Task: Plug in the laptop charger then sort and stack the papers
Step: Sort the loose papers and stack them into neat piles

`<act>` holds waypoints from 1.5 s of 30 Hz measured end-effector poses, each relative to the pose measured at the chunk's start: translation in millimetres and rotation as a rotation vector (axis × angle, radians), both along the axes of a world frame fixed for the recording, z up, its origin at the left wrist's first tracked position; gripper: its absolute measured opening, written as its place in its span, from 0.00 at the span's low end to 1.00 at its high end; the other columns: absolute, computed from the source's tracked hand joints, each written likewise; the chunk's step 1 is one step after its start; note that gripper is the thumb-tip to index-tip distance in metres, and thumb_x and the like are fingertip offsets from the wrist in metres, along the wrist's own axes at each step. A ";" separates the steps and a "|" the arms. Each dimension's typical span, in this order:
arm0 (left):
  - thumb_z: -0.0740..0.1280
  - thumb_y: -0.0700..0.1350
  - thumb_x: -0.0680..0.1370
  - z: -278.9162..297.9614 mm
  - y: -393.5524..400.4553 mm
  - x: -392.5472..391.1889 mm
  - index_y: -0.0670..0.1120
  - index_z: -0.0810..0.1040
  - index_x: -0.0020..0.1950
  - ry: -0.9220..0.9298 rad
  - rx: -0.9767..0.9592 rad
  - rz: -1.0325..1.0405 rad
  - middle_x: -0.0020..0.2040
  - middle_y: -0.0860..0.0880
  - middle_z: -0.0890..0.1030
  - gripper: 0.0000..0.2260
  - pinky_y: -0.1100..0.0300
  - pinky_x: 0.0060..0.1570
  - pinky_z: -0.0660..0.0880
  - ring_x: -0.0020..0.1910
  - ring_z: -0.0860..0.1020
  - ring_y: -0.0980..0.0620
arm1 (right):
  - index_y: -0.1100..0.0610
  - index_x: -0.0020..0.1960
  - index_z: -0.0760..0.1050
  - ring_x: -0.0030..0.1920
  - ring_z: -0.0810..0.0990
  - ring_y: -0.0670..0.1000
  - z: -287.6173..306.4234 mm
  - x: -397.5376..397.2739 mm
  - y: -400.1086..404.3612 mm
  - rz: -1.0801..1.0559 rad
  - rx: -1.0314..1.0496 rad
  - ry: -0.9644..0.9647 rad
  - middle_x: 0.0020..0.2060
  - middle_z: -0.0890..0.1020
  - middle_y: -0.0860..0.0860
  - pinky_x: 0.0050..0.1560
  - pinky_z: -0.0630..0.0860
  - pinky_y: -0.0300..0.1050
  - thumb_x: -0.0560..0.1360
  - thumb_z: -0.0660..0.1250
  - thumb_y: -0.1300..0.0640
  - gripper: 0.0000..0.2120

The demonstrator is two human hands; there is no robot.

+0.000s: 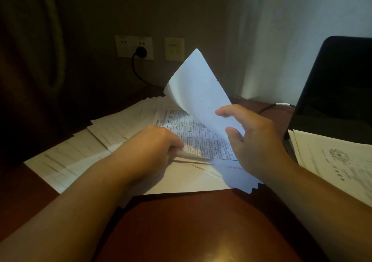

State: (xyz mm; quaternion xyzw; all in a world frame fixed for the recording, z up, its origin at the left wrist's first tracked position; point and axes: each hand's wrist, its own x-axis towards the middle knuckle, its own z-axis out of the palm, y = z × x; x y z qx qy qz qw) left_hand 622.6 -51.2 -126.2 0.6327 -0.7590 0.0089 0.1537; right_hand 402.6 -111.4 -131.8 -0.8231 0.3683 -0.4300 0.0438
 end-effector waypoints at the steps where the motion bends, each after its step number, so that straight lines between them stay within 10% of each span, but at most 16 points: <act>1: 0.65 0.45 0.81 0.8 -1.3 0.9 0.54 0.84 0.55 -0.023 0.004 0.000 0.50 0.55 0.82 0.09 0.64 0.48 0.74 0.48 0.78 0.56 | 0.49 0.62 0.76 0.55 0.73 0.36 -0.1 -0.1 0.2 0.001 -0.003 0.003 0.54 0.76 0.37 0.53 0.67 0.19 0.77 0.68 0.66 0.18; 18: 0.72 0.43 0.76 9.6 0.3 -8.6 0.47 0.86 0.52 0.171 -0.464 0.188 0.56 0.46 0.79 0.06 0.54 0.51 0.74 0.57 0.74 0.46 | 0.47 0.63 0.78 0.56 0.76 0.39 -3.4 3.3 4.4 0.203 0.107 0.226 0.56 0.79 0.38 0.57 0.72 0.30 0.74 0.74 0.58 0.19; 31: 0.76 0.46 0.73 12.5 10.9 -16.1 0.45 0.79 0.60 0.337 -0.782 0.230 0.63 0.41 0.73 0.17 0.59 0.56 0.74 0.61 0.72 0.47 | 0.33 0.73 0.59 0.55 0.73 0.36 4.2 3.0 7.8 0.070 0.101 0.020 0.55 0.75 0.37 0.47 0.75 0.26 0.77 0.68 0.61 0.34; 35: 0.72 0.53 0.74 10.8 13.3 -36.5 0.53 0.73 0.66 0.564 -0.503 0.170 0.63 0.53 0.70 0.22 0.71 0.50 0.72 0.52 0.74 0.59 | 0.37 0.70 0.64 0.61 0.75 0.41 7.6 2.1 6.7 0.017 0.067 -0.101 0.56 0.74 0.33 0.55 0.79 0.40 0.78 0.68 0.60 0.28; 41: 0.69 0.63 0.72 9.0 10.8 -43.9 0.66 0.52 0.77 0.917 0.015 -0.029 0.74 0.60 0.68 0.38 0.57 0.60 0.77 0.62 0.78 0.58 | 0.45 0.65 0.72 0.55 0.77 0.34 12.8 8.1 14.7 0.233 0.046 -0.118 0.56 0.77 0.37 0.50 0.78 0.32 0.77 0.70 0.62 0.21; 45: 0.72 0.60 0.73 2.3 7.8 -42.2 0.52 0.66 0.73 1.140 0.063 -0.147 0.62 0.52 0.80 0.32 0.46 0.56 0.80 0.59 0.82 0.50 | 0.51 0.65 0.76 0.58 0.79 0.47 15.2 12.6 22.5 0.413 0.116 -0.050 0.57 0.81 0.43 0.54 0.78 0.43 0.75 0.66 0.62 0.19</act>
